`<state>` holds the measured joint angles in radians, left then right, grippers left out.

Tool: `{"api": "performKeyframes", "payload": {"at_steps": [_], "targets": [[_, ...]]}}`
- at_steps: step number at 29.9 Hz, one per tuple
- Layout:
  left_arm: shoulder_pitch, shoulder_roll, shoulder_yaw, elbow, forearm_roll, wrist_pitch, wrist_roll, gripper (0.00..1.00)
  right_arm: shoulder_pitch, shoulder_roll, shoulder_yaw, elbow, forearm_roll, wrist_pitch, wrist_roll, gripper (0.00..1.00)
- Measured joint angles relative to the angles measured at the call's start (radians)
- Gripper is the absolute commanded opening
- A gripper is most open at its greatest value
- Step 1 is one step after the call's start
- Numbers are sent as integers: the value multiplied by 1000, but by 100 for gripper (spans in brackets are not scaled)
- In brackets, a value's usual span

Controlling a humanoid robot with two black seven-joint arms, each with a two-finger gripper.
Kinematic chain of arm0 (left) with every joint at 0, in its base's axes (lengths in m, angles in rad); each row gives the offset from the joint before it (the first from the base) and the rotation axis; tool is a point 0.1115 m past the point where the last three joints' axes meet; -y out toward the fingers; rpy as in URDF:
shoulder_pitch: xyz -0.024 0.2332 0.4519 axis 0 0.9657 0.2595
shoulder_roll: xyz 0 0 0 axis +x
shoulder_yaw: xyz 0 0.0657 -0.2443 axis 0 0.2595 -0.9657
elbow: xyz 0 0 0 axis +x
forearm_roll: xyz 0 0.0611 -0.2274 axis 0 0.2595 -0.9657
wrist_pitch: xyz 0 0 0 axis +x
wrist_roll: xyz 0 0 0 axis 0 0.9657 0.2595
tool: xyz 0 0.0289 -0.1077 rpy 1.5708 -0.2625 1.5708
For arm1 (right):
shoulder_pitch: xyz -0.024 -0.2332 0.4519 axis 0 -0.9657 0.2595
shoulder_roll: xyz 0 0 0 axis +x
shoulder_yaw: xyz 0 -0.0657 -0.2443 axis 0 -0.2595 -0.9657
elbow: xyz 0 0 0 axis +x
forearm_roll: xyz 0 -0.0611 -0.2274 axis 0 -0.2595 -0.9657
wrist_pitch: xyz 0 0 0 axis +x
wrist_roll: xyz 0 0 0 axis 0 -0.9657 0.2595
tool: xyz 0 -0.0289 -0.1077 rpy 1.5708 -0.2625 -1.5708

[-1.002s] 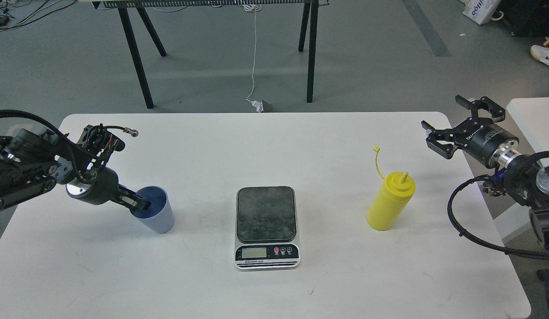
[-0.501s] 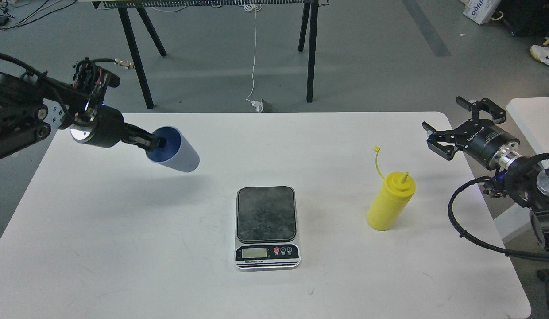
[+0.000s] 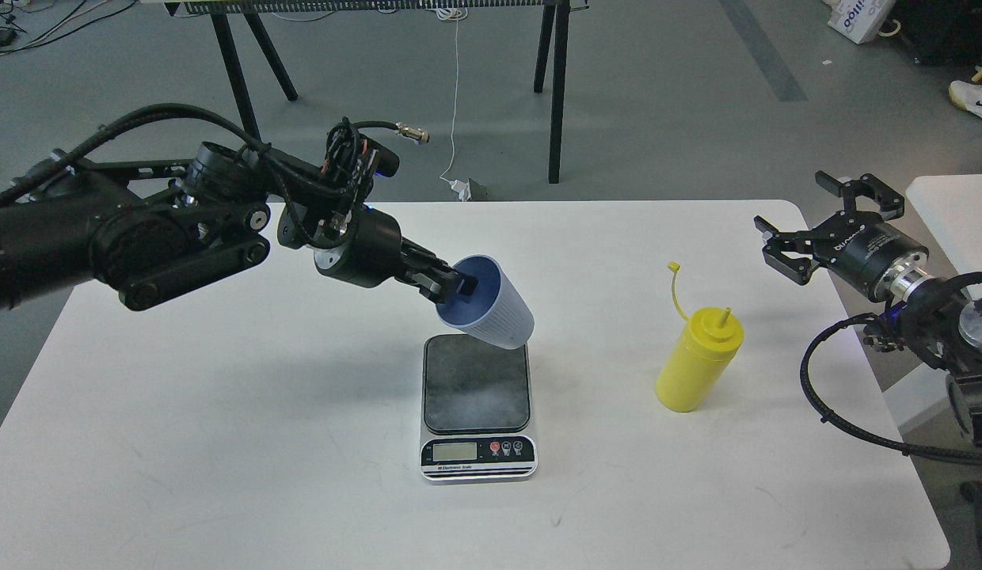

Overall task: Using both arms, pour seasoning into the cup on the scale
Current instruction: 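Lift the blue cup with the left gripper and lower it onto the scale, then release the cup and raise the left gripper away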

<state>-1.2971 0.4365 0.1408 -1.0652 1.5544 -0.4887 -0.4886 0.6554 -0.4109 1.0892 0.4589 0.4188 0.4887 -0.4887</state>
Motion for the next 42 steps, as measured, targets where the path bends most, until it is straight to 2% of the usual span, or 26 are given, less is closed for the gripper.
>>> {"api": "performKeyframes", "payload": {"at_steps": [20, 26, 36, 39, 42], "targets": [[92, -28, 2, 32, 83, 0, 0, 2, -13, 0, 0, 0, 0, 0, 0, 97], [99, -24, -6, 35, 82, 0, 0, 16, -16, 0, 0, 0, 0, 0, 0, 97], [126, -20, -7, 47, 78, 0, 0, 31, -23, 0, 1, 0, 0, 0, 0, 97], [129, -18, -8, 47, 78, 0, 0, 43, -25, 0, 1, 0, 0, 0, 0, 97], [129, -14, -13, 47, 70, 0, 0, 65, -25, 0, 2, 0, 0, 0, 0, 97]]}}
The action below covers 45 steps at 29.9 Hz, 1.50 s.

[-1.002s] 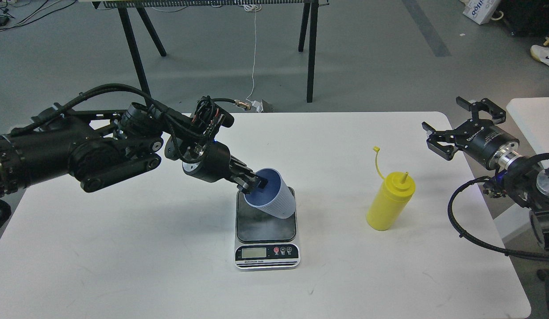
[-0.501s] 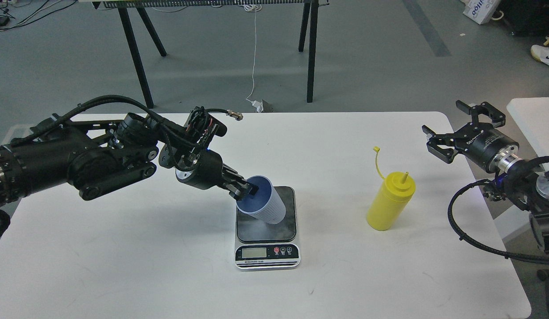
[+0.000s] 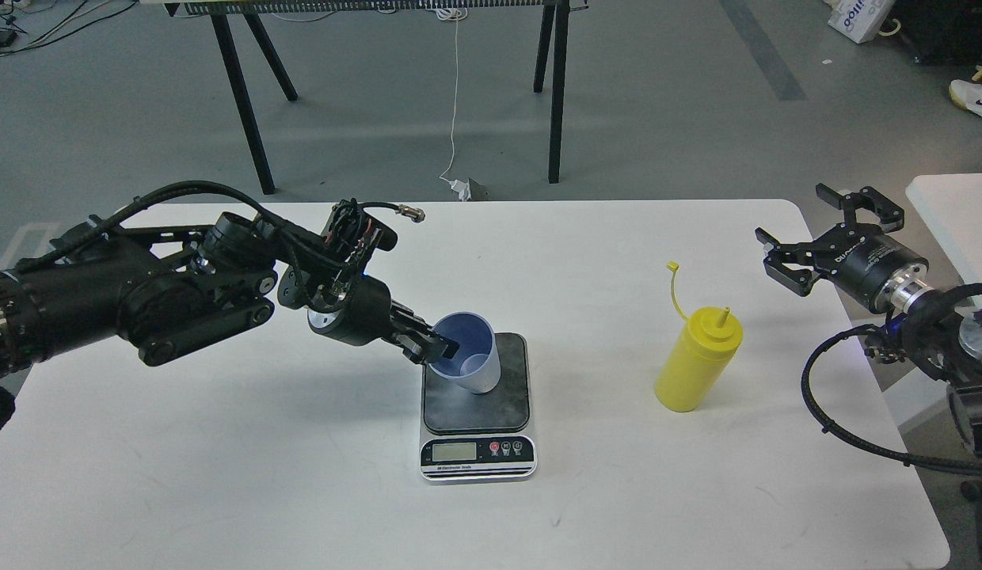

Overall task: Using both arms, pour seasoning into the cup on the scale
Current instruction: 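Release the cup and raise the left gripper away, then move the right gripper to the yellow bottle and grasp it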

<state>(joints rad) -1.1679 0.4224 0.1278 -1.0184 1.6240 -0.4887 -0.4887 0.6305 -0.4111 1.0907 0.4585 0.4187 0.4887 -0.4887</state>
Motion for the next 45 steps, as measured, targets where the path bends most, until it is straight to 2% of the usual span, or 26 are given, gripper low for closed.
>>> {"api": "performKeyframes", "payload": {"at_steps": [2, 3, 6, 9, 16, 20, 25, 30, 35, 39, 45], "targets": [[0, 2, -14, 1, -22, 0, 0, 82, 0, 0, 0, 0, 0, 0, 0, 97], [-1, 2, -25, 2, -42, 0, 0, 86, 0, 0, 0, 1, 0, 0, 0, 97], [-4, 2, -54, 17, -107, 0, 0, 94, 0, 0, -1, 2, 0, 0, 0, 97], [-10, 2, -62, 32, -145, 0, 0, 98, 0, 0, -8, 5, 0, 0, 0, 97], [-25, 83, -102, 38, -263, 0, 0, 99, 7, -1, -26, 38, -2, 0, 0, 97], [-43, 155, -204, 79, -482, 0, 0, 99, 9, -67, -20, 197, 5, 0, 0, 99], [-39, 190, -315, 270, -843, 0, 0, 99, -91, -286, 5, 424, 141, 0, 0, 99], [-30, 170, -330, 448, -1141, 0, 0, 99, -299, -382, 7, 565, 338, 0, 0, 99], [1, 151, -342, 512, -1341, 0, 0, 99, -538, -392, 9, 654, 542, 0, 0, 99], [55, 111, -390, 570, -1385, 0, 0, 99, -674, -368, 1, 674, 581, 0, 0, 99], [103, 94, -408, 586, -1387, 0, 0, 99, -722, -284, -26, 614, 527, 0, 0, 99]]}}
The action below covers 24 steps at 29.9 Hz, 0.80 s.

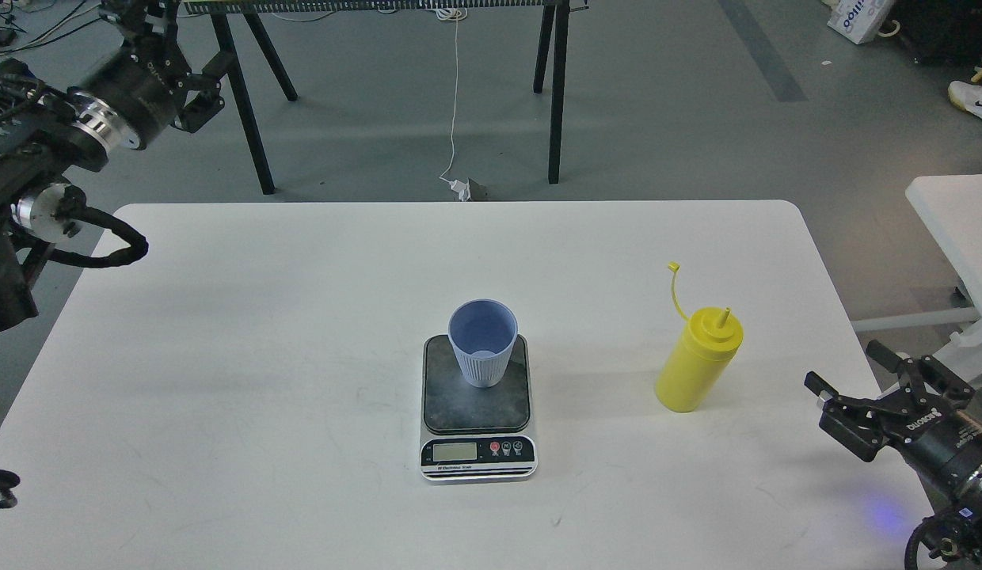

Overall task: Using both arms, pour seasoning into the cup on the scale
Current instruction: 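Move the right gripper to the yellow bottle and grasp it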

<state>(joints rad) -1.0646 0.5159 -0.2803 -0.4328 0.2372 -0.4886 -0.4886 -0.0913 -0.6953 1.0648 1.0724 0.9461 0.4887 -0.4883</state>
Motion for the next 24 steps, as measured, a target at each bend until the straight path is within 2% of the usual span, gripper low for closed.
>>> {"api": "performKeyframes", "payload": {"at_steps": [11, 24], "targets": [[16, 2, 6, 0, 5, 0, 0, 100, 73, 200, -12, -134, -165, 0, 0, 99], [22, 0, 10, -1, 7, 0, 0, 100, 128, 293, -14, -218, -235, 0, 0, 99]]}}
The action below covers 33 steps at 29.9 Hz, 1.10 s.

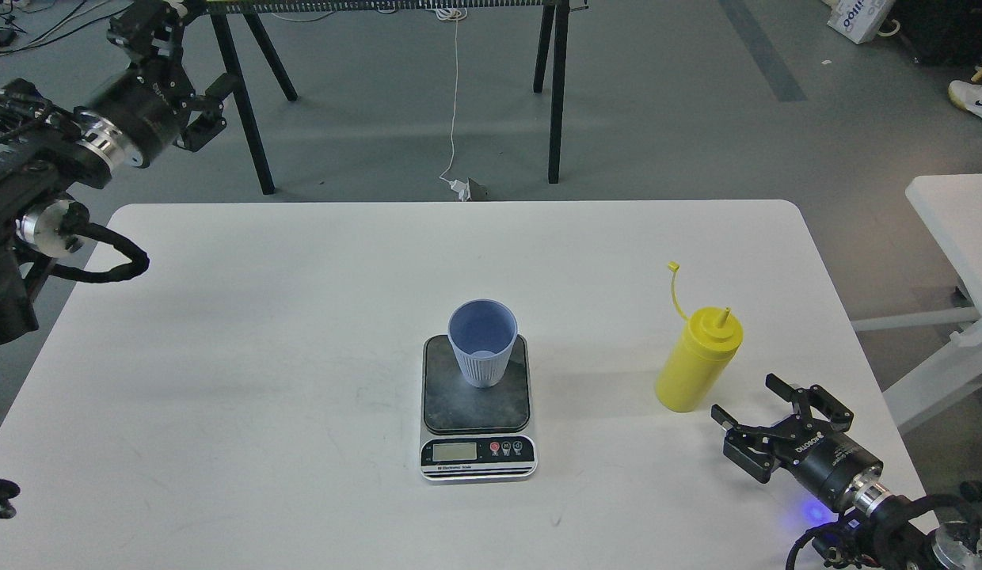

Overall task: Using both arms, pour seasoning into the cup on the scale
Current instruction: 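Move the right gripper to the yellow bottle and grasp it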

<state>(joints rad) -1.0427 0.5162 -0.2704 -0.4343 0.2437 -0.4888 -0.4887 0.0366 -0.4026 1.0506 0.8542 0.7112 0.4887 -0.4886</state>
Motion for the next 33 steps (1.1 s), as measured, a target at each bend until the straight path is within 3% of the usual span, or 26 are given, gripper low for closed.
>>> {"api": "performKeyframes", "payload": {"at_steps": [33], "targets": [[32, 1, 2, -3, 1, 0, 0, 100, 139, 149, 0, -156, -123, 0, 0, 99]]}}
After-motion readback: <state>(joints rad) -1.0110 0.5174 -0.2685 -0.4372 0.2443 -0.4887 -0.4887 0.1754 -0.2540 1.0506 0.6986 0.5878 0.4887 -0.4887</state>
